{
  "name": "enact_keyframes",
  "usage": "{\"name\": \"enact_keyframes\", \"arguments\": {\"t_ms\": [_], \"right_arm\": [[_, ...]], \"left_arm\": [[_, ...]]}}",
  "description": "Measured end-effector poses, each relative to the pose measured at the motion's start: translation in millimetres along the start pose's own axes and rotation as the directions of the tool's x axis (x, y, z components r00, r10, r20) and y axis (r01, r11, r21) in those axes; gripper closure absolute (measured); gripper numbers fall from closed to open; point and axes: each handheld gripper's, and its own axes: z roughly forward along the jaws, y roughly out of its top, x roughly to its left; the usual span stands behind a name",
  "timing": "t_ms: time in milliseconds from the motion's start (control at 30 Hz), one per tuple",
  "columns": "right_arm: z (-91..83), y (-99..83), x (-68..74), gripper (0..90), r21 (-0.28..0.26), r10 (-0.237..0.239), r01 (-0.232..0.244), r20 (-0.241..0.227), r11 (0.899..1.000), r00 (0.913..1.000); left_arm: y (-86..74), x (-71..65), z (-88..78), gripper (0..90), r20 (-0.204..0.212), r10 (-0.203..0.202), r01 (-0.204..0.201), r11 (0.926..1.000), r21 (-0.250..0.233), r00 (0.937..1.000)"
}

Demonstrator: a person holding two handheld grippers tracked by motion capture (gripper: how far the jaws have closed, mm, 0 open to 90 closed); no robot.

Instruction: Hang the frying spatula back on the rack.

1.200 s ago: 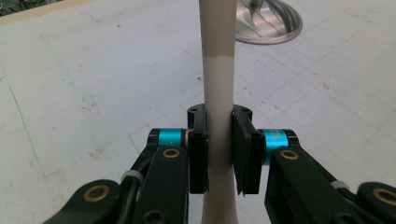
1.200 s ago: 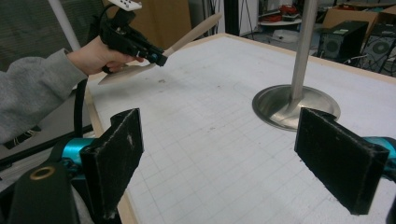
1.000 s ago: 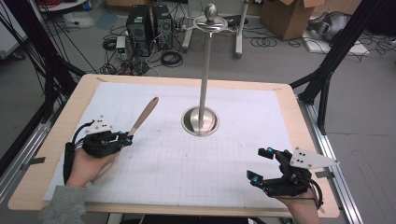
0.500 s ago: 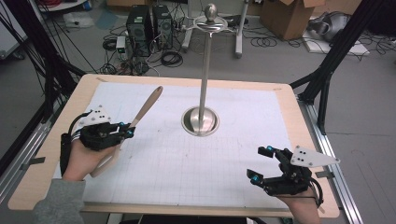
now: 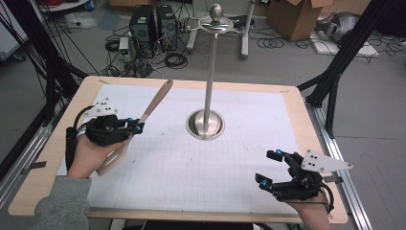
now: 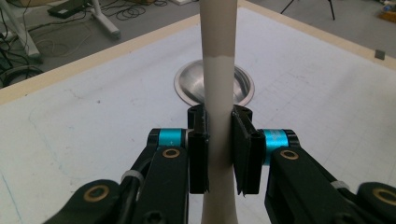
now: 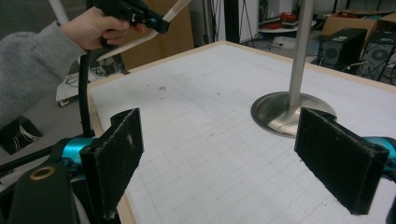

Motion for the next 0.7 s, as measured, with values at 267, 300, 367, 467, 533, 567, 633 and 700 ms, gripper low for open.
{"name": "enact_keyframes", "arguments": {"t_ms": [267, 300, 367, 467, 533, 567, 633, 700], "right_arm": [[-2.5, -0.5, -1.1, 14.7, -0.023, 0.020, -0.020, -0.021, 1.000, 0.9996], [-2.6, -0.5, -1.3, 14.7, -0.023, 0.021, -0.021, -0.020, 1.000, 0.9996], [-2.9, -0.5, -1.6, 14.6, -0.023, 0.020, -0.020, -0.019, 1.000, 0.9996], [-3.4, -0.3, -1.8, 14.6, -0.027, 0.017, -0.017, -0.019, 0.999, 0.9997], [-3.5, -0.3, -1.9, 14.6, -0.026, 0.016, -0.016, -0.019, 1.000, 0.9997], [-3.6, -0.2, -1.8, 14.7, -0.026, 0.018, -0.019, -0.019, 0.999, 0.9996], [-3.9, -0.1, -1.9, 14.6, -0.028, 0.017, -0.018, -0.020, 0.999, 0.9996], [-4.2, 0.2, -2.0, 14.6, -0.030, 0.013, -0.014, -0.020, 0.999, 0.9997]], "left_arm": [[10.3, 8.4, -11.3, 77.7, 0.034, -0.038, 0.040, 0.9969, -0.068, 0.9987], [11.8, 9.2, -12.5, 77.7, 0.029, -0.033, 0.035, 0.9970, -0.070, 0.9990], [15.3, 10.9, -14.7, 77.7, 0.030, -0.029, 0.032, 0.9970, -0.071, 0.9991], [20.8, 10.6, -16.6, 77.7, 0.032, -0.013, 0.016, 0.9964, -0.083, 0.9994], [25.1, 9.8, -17.0, 77.7, 0.031, 0.003, -0.001, 0.9973, -0.074, 0.9995], [28.0, 8.7, -16.4, 77.7, 0.029, 0.006, -0.004, 0.9975, -0.070, 0.9996], [32.8, 6.7, -15.5, 77.7, 0.031, 0.020, -0.019, 0.9978, -0.063, 0.9993], [37.2, 4.0, -15.3, 77.6, 0.044, 0.039, -0.036, 0.9964, -0.078, 0.9983]]}}
